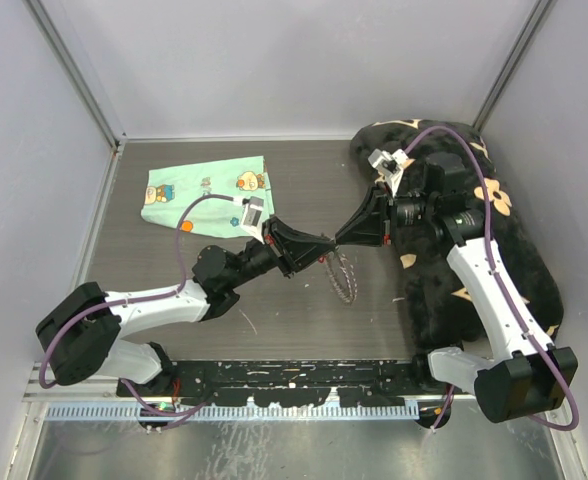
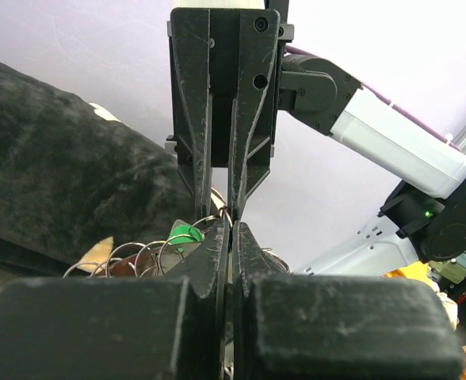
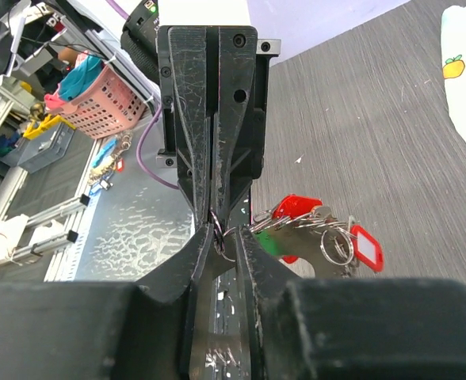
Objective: Remove the keys from the keyring
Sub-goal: Remove the key from the keyring.
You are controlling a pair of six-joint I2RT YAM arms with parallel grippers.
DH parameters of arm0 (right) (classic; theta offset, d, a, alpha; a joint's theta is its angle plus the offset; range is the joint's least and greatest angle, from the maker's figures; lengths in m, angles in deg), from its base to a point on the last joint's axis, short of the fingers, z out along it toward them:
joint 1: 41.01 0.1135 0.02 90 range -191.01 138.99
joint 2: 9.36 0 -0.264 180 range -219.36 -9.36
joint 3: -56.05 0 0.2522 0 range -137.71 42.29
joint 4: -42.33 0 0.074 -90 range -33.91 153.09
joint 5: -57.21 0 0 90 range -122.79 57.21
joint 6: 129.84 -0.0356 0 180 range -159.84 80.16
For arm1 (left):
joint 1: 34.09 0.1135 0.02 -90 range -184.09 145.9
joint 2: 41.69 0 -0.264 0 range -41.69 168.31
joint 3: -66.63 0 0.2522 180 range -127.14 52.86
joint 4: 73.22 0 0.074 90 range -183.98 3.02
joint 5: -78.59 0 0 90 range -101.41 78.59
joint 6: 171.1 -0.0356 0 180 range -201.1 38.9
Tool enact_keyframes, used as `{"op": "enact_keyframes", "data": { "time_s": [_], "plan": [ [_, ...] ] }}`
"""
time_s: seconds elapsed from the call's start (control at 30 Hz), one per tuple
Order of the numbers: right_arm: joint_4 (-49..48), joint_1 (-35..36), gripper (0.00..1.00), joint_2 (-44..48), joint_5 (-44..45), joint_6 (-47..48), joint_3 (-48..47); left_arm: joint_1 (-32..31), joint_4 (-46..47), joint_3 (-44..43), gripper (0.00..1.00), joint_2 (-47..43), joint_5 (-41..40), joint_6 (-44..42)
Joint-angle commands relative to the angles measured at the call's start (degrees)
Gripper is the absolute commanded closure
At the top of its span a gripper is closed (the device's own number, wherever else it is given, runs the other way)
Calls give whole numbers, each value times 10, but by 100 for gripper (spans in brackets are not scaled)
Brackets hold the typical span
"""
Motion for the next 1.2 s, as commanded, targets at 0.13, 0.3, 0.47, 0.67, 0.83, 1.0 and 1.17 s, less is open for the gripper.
{"op": "enact_keyframes", "data": {
  "time_s": [0.13,0.3,0.47,0.67,0.83,1.0,1.17],
  "plan": [
    [-59,7,76,24,2,-34,20,-4,50,-28,100,-7,-22,-13],
    [-65,9,85,24,-1,-39,22,-7,51,-31,100,-3,-25,-13],
    [-70,11,99,27,-5,-40,17,-8,51,-29,100,0,-25,-18],
    [68,8,99,19,38,115,-44,-1,34,7,58,-22,-10,-23],
    [399,23,99,-38,181,441,-182,15,-128,30,42,-139,10,-80],
    [508,87,99,-61,342,598,-260,17,-449,-28,40,-249,18,-193],
    [545,166,99,-70,424,644,-304,16,-519,-50,46,-280,67,-257]
  ]
}}
